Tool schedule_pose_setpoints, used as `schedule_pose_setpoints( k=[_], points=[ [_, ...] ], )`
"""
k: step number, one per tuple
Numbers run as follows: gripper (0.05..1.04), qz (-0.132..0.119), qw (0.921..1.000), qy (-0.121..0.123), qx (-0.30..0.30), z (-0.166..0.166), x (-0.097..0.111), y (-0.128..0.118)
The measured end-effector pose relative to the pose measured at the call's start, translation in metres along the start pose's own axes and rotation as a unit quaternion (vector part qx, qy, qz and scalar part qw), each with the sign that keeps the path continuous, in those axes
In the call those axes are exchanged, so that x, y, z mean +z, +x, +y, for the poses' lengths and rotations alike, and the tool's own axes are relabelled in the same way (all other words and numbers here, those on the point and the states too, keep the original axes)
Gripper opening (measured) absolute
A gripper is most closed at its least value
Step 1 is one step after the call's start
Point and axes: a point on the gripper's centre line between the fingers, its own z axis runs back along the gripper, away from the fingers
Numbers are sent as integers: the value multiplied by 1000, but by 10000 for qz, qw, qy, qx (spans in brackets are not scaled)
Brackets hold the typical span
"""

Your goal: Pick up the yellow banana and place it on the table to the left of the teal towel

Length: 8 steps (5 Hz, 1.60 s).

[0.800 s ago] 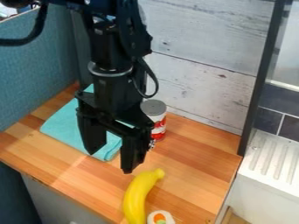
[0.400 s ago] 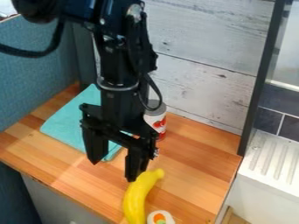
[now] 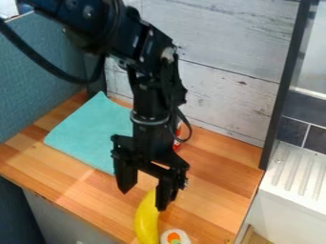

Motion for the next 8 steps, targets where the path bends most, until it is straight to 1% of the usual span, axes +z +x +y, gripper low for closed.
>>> schedule_pose_setpoints(
  k=[1, 2, 3, 4, 5, 6, 7, 8],
  points=[
    [1000, -70, 9999, -118, -57, -3, -9, 7],
    [1000, -81, 9997, -179, 127, 3, -21, 11],
    [1000, 21, 9997, -38, 245, 7, -29, 11],
    [964, 207, 9989, 125, 396, 12, -39, 9],
    [689, 292, 9987, 116, 390, 11, -46, 9],
    [607, 334, 9985, 76, 416, 10, -45, 7],
    [607, -22, 9978, -31, 667, 15, -18, 6],
    [607, -253, 9893, 34, 1433, 45, 11, -3]
  ],
)
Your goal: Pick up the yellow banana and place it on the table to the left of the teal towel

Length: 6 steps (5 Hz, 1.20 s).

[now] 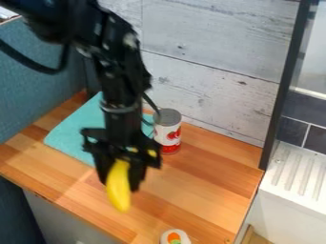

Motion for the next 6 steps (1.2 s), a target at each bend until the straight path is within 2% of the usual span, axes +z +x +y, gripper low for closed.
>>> schedule_pose_setpoints(
  k=[1, 2, 3, 4, 5, 6],
  points=[
    [607, -233, 9966, -61, 787, 41, 20, 1],
    [607, -357, 9785, -257, 2014, 93, 24, -1],
    [607, -412, 9449, -406, 3221, 139, 22, -5],
    [607, -437, 8977, -504, 4356, 161, 9, -3],
    [607, -625, 8382, -714, 5370, 174, 5, -4],
    [607, -596, 8134, -1006, 5698, 173, -4, 3]
  ],
)
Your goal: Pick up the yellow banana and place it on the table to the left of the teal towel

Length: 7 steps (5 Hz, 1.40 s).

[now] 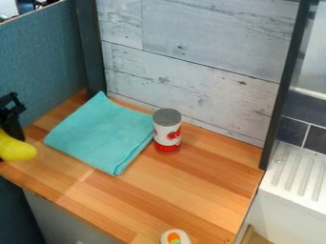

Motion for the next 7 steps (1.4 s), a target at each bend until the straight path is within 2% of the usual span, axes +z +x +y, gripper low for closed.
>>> schedule_pose_setpoints(
  k=[1, 2, 3, 5, 6, 7],
  points=[
    [607, 163, 9998, -9, 131, 1, -15, -3],
    [607, 273, 9994, 99, 169, 3, -29, -3],
    [607, 370, 9987, 316, 161, 4, -38, -8],
    [607, 557, 9981, 175, 198, -5, -49, -13],
    [607, 647, 9976, 196, 116, -12, -54, -15],
    [656, 692, 9973, 196, 144, -12, -54, -16]
  ],
)
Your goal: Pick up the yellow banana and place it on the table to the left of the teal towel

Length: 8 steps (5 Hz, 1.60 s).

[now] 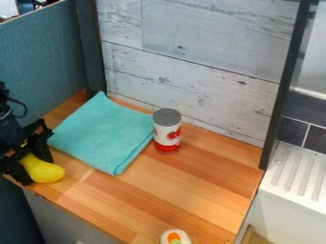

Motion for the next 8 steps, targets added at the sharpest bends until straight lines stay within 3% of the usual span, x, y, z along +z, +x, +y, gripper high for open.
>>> schedule_pose_setpoints(
  k=[1, 2, 3, 5, 6, 7, 8],
  points=[
    [948, 3, 9999, 66, -89, -5, 5, 1],
    [1011, -57, 9998, 60, -173, -12, 13, 1],
    [1005, -134, 9992, 2, -373, -21, 24, 1],
    [1002, -143, 9908, 279, -1315, -31, 56, -21],
    [1002, -371, 9635, 253, -2639, -28, 86, -57],
    [1002, -362, 9221, 381, -3833, -25, 92, -90],
    [1002, -416, 8576, 1021, -5024, -7, 95, -138]
  ],
)
